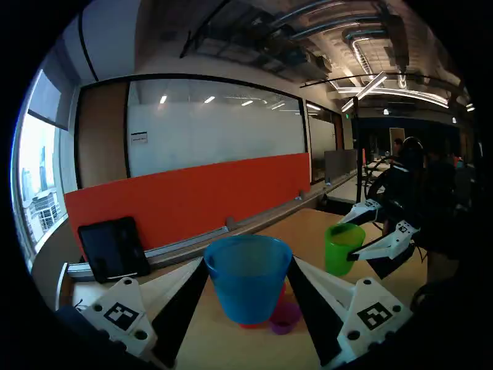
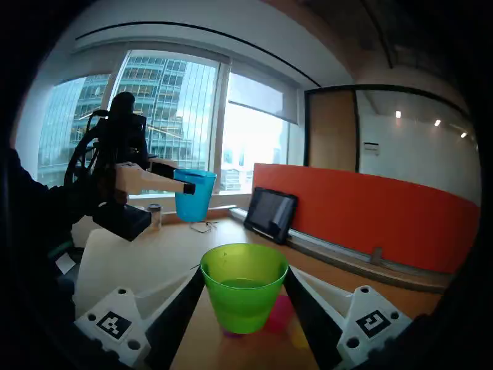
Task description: Pour water
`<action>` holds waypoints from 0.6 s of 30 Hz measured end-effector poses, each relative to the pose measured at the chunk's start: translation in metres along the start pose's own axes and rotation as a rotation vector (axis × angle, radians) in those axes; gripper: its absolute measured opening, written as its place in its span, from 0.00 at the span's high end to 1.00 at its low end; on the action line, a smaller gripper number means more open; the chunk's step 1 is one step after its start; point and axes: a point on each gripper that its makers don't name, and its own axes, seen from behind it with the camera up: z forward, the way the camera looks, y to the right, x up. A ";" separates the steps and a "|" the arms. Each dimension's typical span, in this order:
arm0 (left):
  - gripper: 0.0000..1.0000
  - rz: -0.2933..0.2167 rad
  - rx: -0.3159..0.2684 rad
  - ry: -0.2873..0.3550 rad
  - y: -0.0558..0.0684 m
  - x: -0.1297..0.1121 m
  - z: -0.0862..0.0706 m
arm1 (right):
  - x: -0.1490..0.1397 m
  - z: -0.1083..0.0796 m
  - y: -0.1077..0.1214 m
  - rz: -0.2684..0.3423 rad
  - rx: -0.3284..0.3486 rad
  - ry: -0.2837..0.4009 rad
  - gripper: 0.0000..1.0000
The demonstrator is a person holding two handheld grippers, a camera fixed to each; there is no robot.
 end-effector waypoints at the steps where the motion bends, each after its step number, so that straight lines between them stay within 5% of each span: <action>1: 0.13 0.001 -0.002 -0.006 0.000 -0.004 0.001 | -0.002 -0.001 0.002 0.000 -0.003 -0.005 0.09; 18: 0.13 0.002 -0.060 -0.154 0.015 -0.086 0.006 | -0.045 -0.019 0.009 0.007 0.006 -0.135 0.09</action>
